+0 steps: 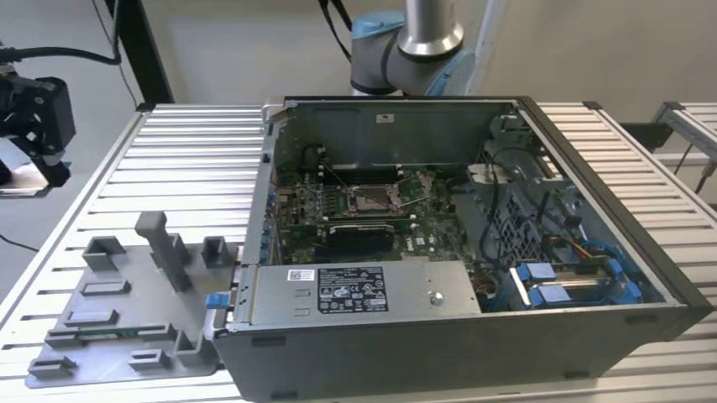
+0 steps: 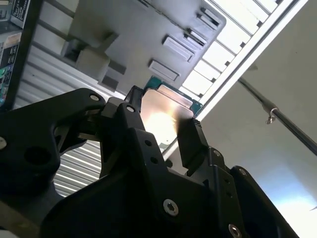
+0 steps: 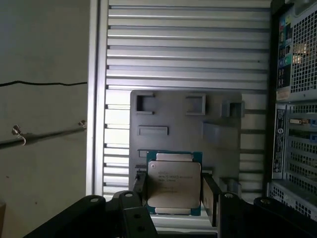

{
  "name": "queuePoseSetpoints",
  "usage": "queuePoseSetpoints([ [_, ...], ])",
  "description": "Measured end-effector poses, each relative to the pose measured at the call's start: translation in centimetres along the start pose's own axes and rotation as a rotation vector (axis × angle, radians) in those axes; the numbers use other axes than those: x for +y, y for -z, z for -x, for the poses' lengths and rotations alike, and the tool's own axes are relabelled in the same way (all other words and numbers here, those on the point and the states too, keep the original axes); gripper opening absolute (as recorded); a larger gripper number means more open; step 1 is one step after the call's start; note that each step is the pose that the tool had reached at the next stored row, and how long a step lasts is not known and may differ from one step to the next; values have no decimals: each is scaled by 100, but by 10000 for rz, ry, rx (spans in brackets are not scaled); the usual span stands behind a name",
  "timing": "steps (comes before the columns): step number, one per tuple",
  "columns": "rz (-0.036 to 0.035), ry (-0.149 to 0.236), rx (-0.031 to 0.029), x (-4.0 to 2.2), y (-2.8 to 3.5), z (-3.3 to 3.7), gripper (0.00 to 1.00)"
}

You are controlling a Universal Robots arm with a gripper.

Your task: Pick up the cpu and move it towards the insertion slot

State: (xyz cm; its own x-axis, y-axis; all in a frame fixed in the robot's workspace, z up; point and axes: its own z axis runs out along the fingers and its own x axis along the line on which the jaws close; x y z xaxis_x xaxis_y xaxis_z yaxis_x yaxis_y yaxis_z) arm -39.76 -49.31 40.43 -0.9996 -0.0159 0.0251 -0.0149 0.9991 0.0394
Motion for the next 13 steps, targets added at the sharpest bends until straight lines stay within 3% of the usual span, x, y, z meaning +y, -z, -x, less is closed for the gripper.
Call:
queuePoseSetpoints([
  [13,0,1,0,15,10,426,0],
])
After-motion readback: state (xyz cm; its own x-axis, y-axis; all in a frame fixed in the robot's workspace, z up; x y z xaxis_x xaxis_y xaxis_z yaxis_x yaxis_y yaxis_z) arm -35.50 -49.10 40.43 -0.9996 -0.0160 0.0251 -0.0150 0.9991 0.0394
